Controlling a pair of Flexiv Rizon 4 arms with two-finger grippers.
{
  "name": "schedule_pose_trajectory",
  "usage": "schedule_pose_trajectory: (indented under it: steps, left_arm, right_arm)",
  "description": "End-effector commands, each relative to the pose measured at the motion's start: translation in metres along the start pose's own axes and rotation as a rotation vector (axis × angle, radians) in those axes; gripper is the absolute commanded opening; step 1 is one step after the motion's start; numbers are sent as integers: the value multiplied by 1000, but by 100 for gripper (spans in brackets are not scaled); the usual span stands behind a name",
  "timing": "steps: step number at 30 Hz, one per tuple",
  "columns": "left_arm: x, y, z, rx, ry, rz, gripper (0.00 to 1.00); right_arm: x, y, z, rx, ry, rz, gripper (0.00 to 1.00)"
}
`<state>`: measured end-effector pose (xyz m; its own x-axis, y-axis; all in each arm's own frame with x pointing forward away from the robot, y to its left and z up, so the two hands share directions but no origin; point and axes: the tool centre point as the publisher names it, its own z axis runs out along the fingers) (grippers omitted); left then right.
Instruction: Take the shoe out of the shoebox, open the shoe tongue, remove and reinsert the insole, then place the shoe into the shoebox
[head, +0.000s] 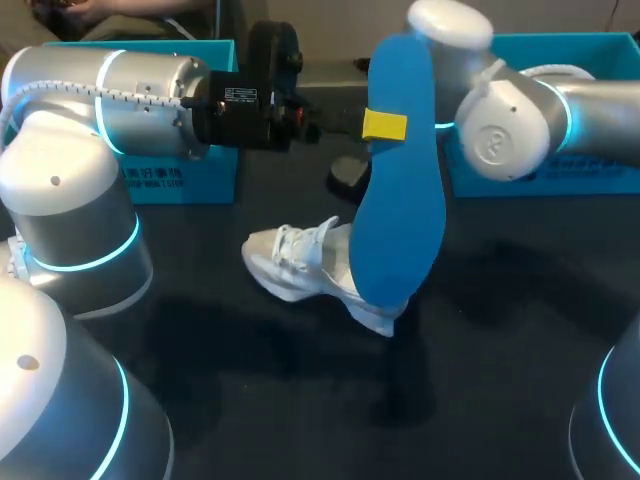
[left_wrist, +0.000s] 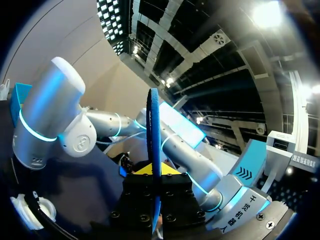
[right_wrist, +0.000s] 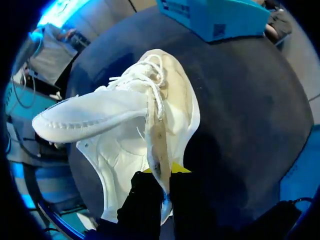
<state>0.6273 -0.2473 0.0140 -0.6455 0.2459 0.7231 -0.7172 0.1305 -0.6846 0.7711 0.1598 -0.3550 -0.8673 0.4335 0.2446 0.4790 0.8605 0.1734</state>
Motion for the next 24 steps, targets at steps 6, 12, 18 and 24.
schedule_pose_trajectory:
  steps: [6, 12, 18, 24]
  left_arm:
    - [0, 1, 1, 1, -1, 1, 0]
    - [0, 1, 1, 1, -1, 1, 0]
    - [0, 1, 1, 1, -1, 1, 0]
    - [0, 1, 1, 1, -1, 1, 0]
  right_arm:
    - [17, -17, -15, -96, 131, 219, 0]
    - [28, -22, -19, -94, 173, 385, 0]
    - [28, -18, -18, -87, 128, 335, 0]
    - [28, -18, -18, -87, 128, 335, 0]
